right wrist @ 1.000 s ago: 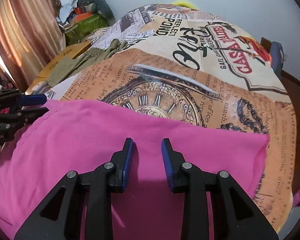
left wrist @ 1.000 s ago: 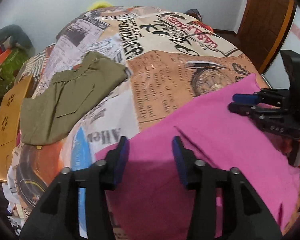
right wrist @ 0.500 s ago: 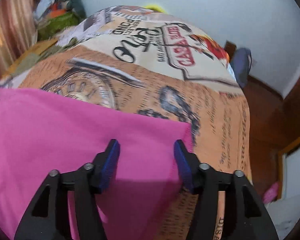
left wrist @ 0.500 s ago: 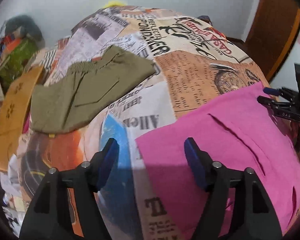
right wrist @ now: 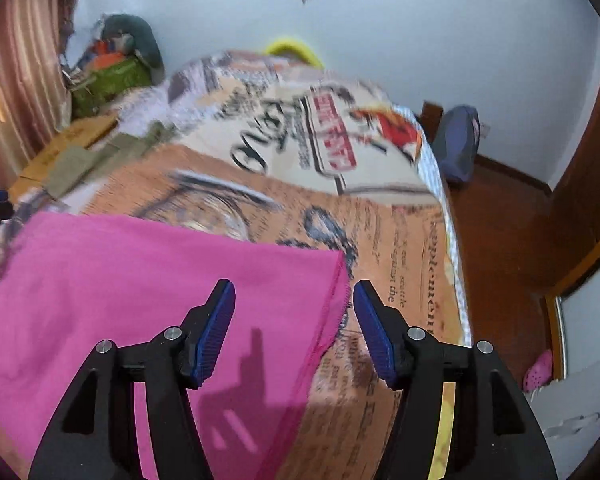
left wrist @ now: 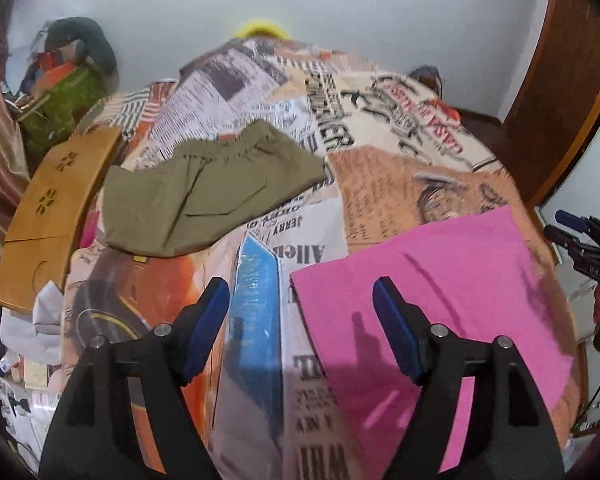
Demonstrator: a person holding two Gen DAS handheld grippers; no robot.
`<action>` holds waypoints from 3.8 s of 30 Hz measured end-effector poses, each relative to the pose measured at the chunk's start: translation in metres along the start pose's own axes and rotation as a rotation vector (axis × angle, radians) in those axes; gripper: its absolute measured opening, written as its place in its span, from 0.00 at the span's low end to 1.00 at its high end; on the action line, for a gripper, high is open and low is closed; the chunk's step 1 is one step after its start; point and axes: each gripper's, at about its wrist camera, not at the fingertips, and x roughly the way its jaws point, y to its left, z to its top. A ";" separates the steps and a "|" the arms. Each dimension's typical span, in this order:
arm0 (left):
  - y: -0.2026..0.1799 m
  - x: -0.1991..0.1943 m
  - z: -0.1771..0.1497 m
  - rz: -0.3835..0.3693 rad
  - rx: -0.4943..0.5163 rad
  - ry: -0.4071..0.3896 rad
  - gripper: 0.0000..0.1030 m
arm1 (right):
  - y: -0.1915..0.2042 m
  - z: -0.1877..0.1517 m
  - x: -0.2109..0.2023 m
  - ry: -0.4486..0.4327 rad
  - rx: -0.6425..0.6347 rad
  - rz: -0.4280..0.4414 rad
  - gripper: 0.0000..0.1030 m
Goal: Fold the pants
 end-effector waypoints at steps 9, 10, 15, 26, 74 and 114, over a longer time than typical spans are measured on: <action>-0.012 -0.044 -0.029 -0.078 -0.074 0.004 0.74 | 0.043 -0.014 -0.062 -0.083 -0.024 0.062 0.56; -0.013 -0.044 -0.034 -0.085 -0.078 0.011 0.74 | 0.048 -0.019 -0.064 -0.081 -0.026 0.067 0.56; -0.018 -0.049 -0.070 -0.115 -0.102 0.066 0.74 | 0.071 -0.045 -0.064 -0.042 -0.032 0.094 0.56; -0.033 -0.048 -0.123 -0.282 -0.178 0.167 0.74 | 0.076 -0.079 -0.033 0.087 0.037 0.104 0.56; -0.025 -0.067 -0.108 -0.073 -0.121 -0.015 0.20 | 0.165 -0.047 -0.031 0.095 -0.115 0.295 0.56; -0.156 -0.094 -0.062 -0.171 0.299 -0.161 0.19 | 0.070 -0.105 -0.035 0.142 0.159 0.240 0.56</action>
